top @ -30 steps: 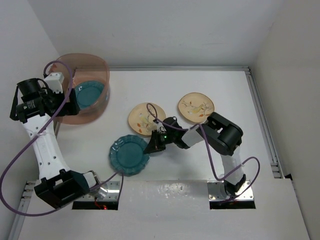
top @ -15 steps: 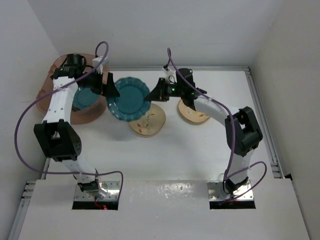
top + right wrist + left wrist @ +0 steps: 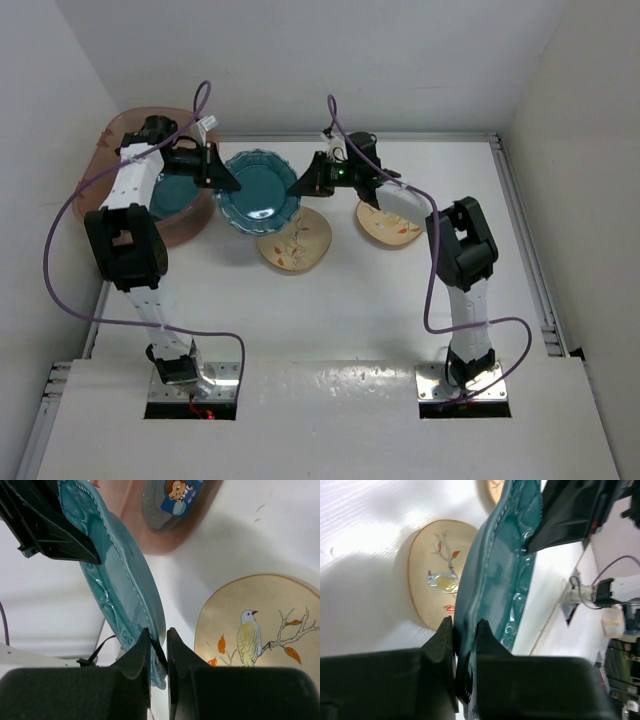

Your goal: Place the plates into the plastic bin on the countertop

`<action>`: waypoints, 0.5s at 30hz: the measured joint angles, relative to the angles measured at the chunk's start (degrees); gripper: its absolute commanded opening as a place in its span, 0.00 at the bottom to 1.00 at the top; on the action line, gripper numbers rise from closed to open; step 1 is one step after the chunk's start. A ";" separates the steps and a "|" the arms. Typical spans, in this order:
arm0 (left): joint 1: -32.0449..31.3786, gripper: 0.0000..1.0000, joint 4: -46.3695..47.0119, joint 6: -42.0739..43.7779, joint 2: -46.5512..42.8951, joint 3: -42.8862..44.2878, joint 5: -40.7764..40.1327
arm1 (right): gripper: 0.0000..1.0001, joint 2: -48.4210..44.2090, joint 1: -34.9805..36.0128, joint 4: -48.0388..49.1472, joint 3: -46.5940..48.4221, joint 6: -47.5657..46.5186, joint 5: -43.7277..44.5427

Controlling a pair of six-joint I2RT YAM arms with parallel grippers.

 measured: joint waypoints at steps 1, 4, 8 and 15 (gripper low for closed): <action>0.04 0.00 -0.33 -0.55 0.24 0.50 1.05 | 0.12 0.09 -0.07 0.09 0.02 -0.07 -0.04; -0.02 0.00 -0.90 -0.55 0.35 2.38 1.86 | 0.57 0.13 -0.13 0.31 0.61 1.57 0.46; -0.48 0.00 -0.33 0.24 0.96 6.45 -0.20 | 1.00 0.24 0.09 1.55 2.89 3.87 0.94; 5.38 0.00 5.38 -6.99 3.02 18.80 0.04 | 1.00 -0.35 -1.44 -0.20 3.50 4.24 5.75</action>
